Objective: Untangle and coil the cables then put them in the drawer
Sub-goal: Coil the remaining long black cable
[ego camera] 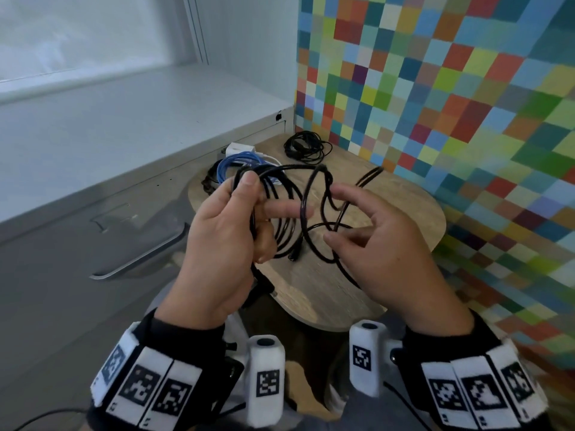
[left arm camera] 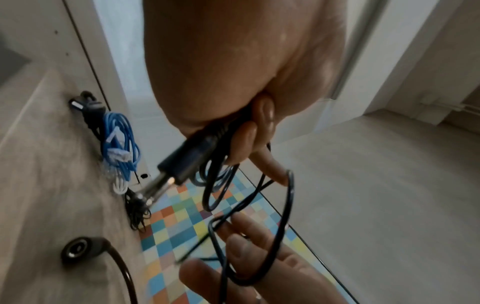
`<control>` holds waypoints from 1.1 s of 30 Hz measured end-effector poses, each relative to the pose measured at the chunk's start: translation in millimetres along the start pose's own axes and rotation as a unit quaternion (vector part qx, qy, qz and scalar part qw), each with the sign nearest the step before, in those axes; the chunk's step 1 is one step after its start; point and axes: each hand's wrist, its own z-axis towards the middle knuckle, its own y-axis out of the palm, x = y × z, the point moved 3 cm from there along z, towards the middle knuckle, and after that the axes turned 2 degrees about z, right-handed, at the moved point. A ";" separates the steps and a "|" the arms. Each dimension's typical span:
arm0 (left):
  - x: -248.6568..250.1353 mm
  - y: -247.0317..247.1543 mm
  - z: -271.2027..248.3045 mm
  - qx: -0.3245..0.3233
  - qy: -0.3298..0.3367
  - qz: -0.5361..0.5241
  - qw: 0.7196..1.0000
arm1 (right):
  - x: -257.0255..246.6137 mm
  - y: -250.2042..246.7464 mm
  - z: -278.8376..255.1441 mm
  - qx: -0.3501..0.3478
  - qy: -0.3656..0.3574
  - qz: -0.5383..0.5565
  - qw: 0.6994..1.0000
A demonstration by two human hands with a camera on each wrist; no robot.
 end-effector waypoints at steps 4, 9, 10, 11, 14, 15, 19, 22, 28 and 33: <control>-0.4 -6.5 3.9 0.006 -0.013 -0.052 0.999 | 6.6 -14.4 5.7 0.081 0.013 0.044 0.996; 7.2 -45.5 20.0 0.127 0.033 -0.070 0.989 | 26.6 -62.6 11.9 0.239 0.033 0.108 0.964; 10.0 -53.2 21.4 0.160 0.046 -0.064 0.984 | 34.1 -71.8 12.2 0.273 0.044 0.119 0.954; 12.1 -59.2 21.9 0.186 0.057 -0.060 0.979 | 41.8 -79.6 12.6 0.299 0.054 0.113 0.946; 12.4 -63.8 21.2 0.215 0.074 -0.046 0.973 | 62.6 -90.5 16.3 0.297 0.065 0.037 0.952; 11.2 -60.4 20.5 0.210 0.076 -0.041 0.974 | 68.8 -90.4 18.3 0.266 0.072 -0.005 0.961; 7.8 -40.8 16.7 0.179 0.091 -0.016 0.980 | 71.8 -82.8 17.1 0.125 0.150 -0.120 0.973; 6.7 -29.7 13.9 0.170 0.108 0.004 0.980 | 43.9 -88.9 9.7 0.245 0.054 -0.054 0.967; 4.9 -5.4 5.1 0.146 0.138 0.041 0.979 | -31.6 -31.2 -7.7 -0.038 0.015 -0.015 0.999; 9.9 -5.1 2.4 0.149 0.146 0.010 0.978 | -24.9 2.6 -11.3 -0.200 0.025 -0.118 0.972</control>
